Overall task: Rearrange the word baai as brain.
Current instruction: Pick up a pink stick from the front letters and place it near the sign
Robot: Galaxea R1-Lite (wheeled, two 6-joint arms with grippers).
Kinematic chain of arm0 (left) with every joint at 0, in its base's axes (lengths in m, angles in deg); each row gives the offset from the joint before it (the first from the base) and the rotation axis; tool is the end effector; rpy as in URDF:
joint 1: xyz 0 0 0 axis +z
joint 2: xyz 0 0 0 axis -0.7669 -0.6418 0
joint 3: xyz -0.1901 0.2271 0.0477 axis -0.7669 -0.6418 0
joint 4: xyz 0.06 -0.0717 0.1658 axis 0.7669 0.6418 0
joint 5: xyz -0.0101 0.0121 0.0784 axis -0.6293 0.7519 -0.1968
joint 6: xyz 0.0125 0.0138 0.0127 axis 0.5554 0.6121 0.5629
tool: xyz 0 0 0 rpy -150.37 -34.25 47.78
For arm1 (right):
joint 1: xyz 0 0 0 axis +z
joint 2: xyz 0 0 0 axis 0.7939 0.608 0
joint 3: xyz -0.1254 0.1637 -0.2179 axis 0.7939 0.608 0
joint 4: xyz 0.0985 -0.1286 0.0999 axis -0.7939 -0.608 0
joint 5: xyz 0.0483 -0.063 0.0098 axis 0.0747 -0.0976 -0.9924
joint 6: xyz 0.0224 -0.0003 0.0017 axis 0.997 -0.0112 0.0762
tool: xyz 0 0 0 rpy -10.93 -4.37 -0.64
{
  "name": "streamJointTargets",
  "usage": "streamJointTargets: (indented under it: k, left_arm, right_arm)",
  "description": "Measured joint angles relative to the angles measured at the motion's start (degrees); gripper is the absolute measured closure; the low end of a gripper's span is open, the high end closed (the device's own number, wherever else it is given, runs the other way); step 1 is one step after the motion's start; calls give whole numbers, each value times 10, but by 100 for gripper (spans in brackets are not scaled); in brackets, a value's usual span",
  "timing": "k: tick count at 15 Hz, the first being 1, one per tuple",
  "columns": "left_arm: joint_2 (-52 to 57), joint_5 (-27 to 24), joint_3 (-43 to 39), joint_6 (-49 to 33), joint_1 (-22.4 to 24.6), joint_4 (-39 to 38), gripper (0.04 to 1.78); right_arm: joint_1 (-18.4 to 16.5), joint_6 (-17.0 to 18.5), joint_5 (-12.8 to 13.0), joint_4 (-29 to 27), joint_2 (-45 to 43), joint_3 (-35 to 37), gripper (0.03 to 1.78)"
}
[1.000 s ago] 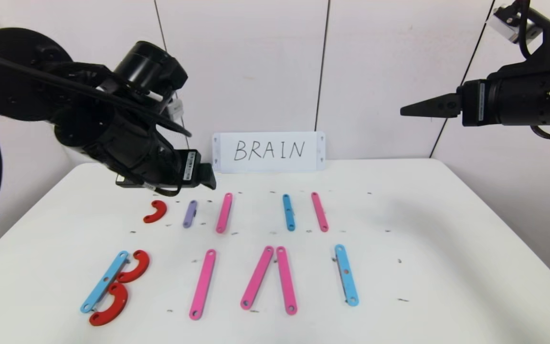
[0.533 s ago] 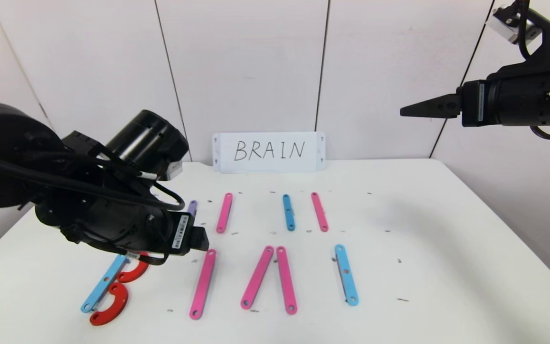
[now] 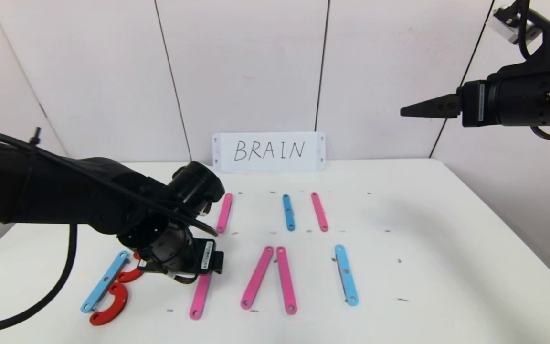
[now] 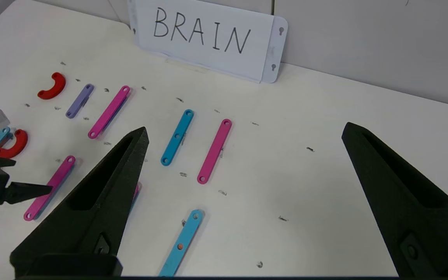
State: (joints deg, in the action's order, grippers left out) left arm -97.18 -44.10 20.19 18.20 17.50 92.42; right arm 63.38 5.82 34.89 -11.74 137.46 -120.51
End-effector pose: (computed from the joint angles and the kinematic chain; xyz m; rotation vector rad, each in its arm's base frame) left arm 0.2594 -0.1607 0.1394 0.0024 1.1465 -0.0503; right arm 0.2768 0.0595 0.3108 0.0274 0.3824 0.4751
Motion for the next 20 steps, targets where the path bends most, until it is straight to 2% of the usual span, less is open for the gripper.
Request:
streamJointTargets:
  k: [9,11,14,18,20]
  left_arm:
    - [-53,-19,-3,-1,3,-5,8]
    - [-52,-19,-4,-1,3,-5,14]
    - [-52,-20,-5,-1,3,-5,45]
    - [-50,-24,-5,-1,3,-5,116]
    - [-49,-25,-6,-1,3,-5,145]
  right_arm:
    - [-2,0,0,0,0,0,7]
    - [-2,0,0,0,0,0,7]
    - [-3,0,0,0,0,0,7]
    - [-3,0,0,0,0,0,7]
    - [-4,0,0,0,0,0,7]
